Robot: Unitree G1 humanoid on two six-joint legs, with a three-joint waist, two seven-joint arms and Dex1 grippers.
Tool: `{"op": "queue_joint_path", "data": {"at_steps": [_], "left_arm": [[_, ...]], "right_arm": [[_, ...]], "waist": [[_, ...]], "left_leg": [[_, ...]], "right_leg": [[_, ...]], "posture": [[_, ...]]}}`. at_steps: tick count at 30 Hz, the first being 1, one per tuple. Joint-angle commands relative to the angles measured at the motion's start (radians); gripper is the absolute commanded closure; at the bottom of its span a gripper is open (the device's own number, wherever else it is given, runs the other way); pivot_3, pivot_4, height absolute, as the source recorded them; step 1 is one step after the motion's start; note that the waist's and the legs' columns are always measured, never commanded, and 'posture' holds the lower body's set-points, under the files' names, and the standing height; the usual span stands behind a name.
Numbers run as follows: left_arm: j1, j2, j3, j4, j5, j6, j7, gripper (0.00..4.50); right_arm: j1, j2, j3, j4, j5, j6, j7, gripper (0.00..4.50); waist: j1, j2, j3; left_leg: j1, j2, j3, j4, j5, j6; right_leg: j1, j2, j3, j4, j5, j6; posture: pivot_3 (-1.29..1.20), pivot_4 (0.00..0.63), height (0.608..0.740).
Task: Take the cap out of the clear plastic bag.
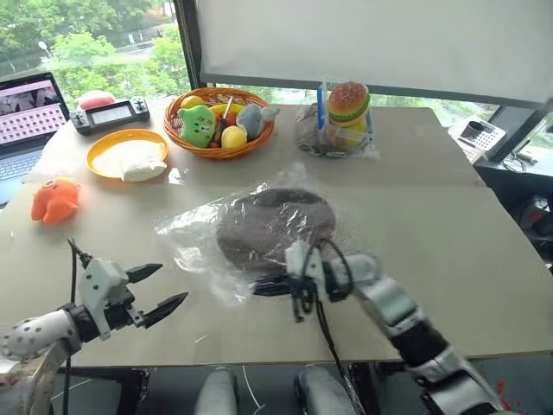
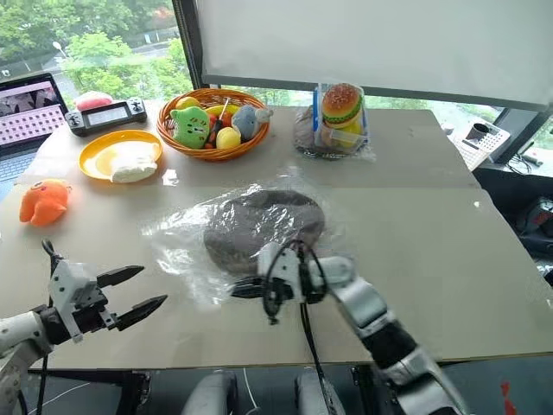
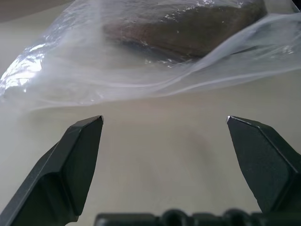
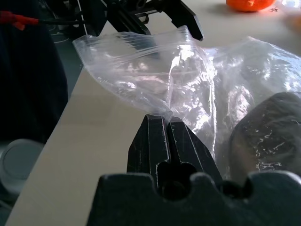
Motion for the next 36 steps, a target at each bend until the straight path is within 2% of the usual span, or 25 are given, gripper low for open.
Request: {"op": "queue_joint_path", "data": {"at_steps": [1, 3, 9, 19, 26, 28, 32, 33, 36], "left_arm": [[-0.059, 0.013, -0.032, 0.043, 0.014, -0.014, -0.014, 0.0], [-0.086, 0.016, -0.051, 0.068, 0.02, -0.02, -0.026, 0.0], [-0.136, 0.015, -0.095, 0.114, 0.035, -0.041, -0.051, 0.0], [-0.172, 0.015, -0.134, 0.152, 0.051, -0.068, -0.079, 0.0], [-0.242, 0.005, -0.173, 0.173, 0.061, -0.075, -0.091, 0.0], [-0.252, 0.004, -0.181, 0.175, 0.062, -0.077, -0.095, 0.0], [-0.287, 0.001, -0.201, 0.184, 0.062, -0.079, -0.103, 0.0], [-0.292, 0.001, -0.204, 0.186, 0.063, -0.08, -0.106, 0.0], [-0.331, 0.007, -0.219, 0.185, 0.063, -0.089, -0.128, 0.0]], "right_arm": [[0.071, -0.146, -0.066, -0.055, -0.01, -0.11, 0.095, 4.49], [0.094, -0.228, -0.087, -0.032, -0.041, -0.197, 0.137, 4.49], [0.089, -0.375, -0.125, 0.111, -0.144, -0.407, 0.171, 4.49], [0.105, -0.441, -0.215, 0.088, -0.156, -0.233, 0.072, 4.49], [0.072, -0.416, -0.302, 0.012, -0.131, -0.075, -0.059, 2.41], [0.071, -0.394, -0.312, -0.038, -0.104, -0.028, -0.085, 1.59], [0.076, -0.351, -0.307, -0.149, -0.065, 0.059, -0.121, 0.24], [0.078, -0.346, -0.307, -0.162, -0.062, 0.072, -0.126, 0.08], [0.095, -0.354, -0.332, -0.227, -0.008, 0.141, -0.118, 0.08]], "waist": [[0.002, 0.002, 0.001], [0.005, 0.003, 0.002], [0.003, 0.003, 0.002], [0.008, 0.003, 0.002], [0.015, 0.003, 0.003], [0.014, 0.003, 0.003], [0.015, 0.003, 0.003], [0.018, 0.003, 0.003], [0.023, 0.003, 0.003]], "left_leg": [[0.0, 0.0, 0.0, 0.0, 0.0, 0.0], [0.0, -0.001, 0.0, 0.0, 0.0, 0.0], [0.0, -0.002, 0.002, 0.001, 0.0, 0.0], [0.0, -0.002, 0.002, 0.002, 0.0, 0.0], [0.0, -0.002, 0.003, 0.002, 0.0, 0.0], [0.0, -0.002, 0.003, 0.002, 0.0, 0.0], [-0.001, -0.002, 0.003, 0.002, 0.0, 0.0], [-0.001, -0.002, 0.002, 0.002, 0.0, 0.0], [-0.002, -0.002, 0.003, 0.002, 0.0, 0.0]], "right_leg": [[0.0, 0.001, 0.0, 0.0, 0.0, 0.001], [0.0, 0.0, 0.001, 0.0, -0.002, 0.002], [0.001, 0.0, 0.003, -0.002, -0.001, 0.005], [0.001, 0.0, 0.005, -0.002, 0.001, 0.003], [0.001, 0.0, 0.006, -0.002, 0.001, 0.005], [0.001, 0.0, 0.006, -0.002, 0.001, 0.005], [0.0, 0.001, 0.006, -0.002, 0.002, 0.004], [0.0, 0.001, 0.006, -0.002, 0.002, 0.004], [0.001, 0.0, 0.006, -0.002, 0.002, 0.005]], "posture": [[0.0, 0.15, 0.74], [0.0, 0.15, 0.74], [0.0, 0.15, 0.74], [0.0, 0.15, 0.74], [0.0, 0.15, 0.74], [0.0, 0.15, 0.74], [0.0, 0.15, 0.74], [0.0, 0.15, 0.74], [0.0, 0.15, 0.74]]}}
